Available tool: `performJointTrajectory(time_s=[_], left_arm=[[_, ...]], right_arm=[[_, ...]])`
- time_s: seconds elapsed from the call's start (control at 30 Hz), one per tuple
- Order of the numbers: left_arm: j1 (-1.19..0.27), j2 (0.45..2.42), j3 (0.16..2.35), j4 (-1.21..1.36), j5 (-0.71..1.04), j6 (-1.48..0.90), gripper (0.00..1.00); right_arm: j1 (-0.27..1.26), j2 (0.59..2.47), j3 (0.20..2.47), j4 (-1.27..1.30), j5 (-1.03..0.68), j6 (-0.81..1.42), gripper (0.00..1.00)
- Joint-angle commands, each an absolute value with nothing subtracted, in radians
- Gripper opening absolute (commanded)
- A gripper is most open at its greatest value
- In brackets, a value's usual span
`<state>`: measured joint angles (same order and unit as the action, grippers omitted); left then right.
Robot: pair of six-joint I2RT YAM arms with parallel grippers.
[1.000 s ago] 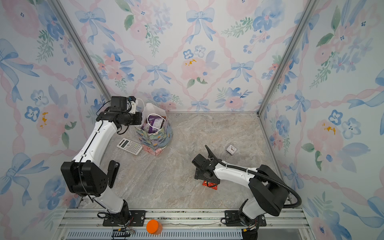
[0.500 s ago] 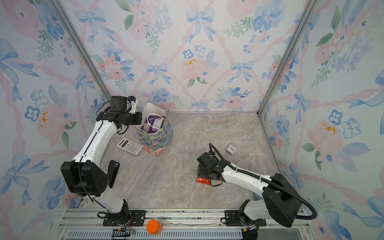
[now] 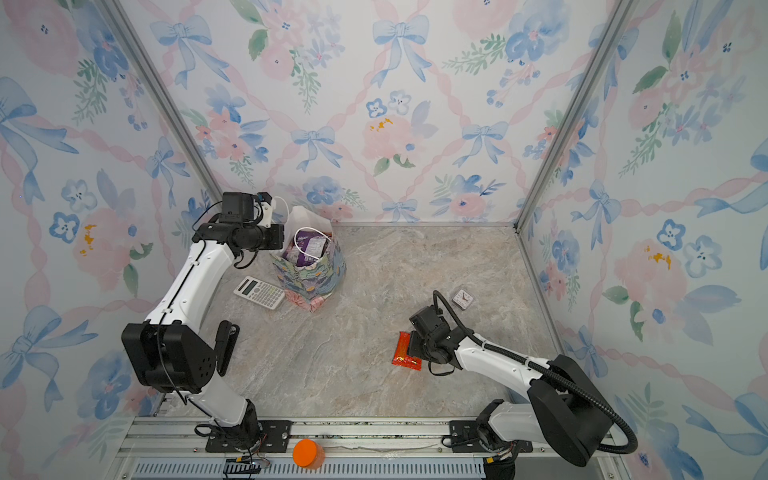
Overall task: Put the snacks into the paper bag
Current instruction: 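Close the right gripper on the edge of the red packet, then lift the red packet with the right gripper toward the paper bag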
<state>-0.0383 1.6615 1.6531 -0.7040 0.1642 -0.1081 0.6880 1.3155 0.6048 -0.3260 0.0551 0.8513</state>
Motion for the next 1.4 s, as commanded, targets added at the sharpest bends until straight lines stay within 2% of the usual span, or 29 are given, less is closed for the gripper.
performJointTrajectory(time_s=[0.0,0.13,0.23,0.33,0.57,0.77,1.1,1.37], left_arm=[[-0.039,1.671,1.637,-0.724,0.170,-0.109,0.00],[-0.040,1.672,1.637,-0.723,0.170,-0.109,0.00],[-0.040,1.672,1.638,-0.724,0.170,-0.108,0.00],[-0.040,1.672,1.638,-0.723,0.169,-0.107,0.00],[-0.040,1.672,1.637,-0.723,0.167,-0.107,0.00],[-0.041,1.670,1.638,-0.724,0.168,-0.107,0.00],[-0.041,1.668,1.637,-0.724,0.168,-0.107,0.00],[-0.040,1.667,1.638,-0.723,0.170,-0.106,0.00]], right_arm=[[0.680,1.353,0.593,-0.290,0.033,0.851,0.59],[0.680,1.381,0.590,-0.277,0.031,0.860,0.56],[0.680,1.393,0.585,-0.264,0.028,0.867,0.49],[0.680,1.401,0.581,-0.252,0.024,0.875,0.40],[0.678,1.407,0.586,-0.250,0.018,0.888,0.14],[0.677,1.387,0.604,-0.247,0.009,0.894,0.01],[0.669,1.306,0.746,-0.320,0.011,0.865,0.00],[0.639,1.330,0.923,-0.305,0.003,0.807,0.00]])
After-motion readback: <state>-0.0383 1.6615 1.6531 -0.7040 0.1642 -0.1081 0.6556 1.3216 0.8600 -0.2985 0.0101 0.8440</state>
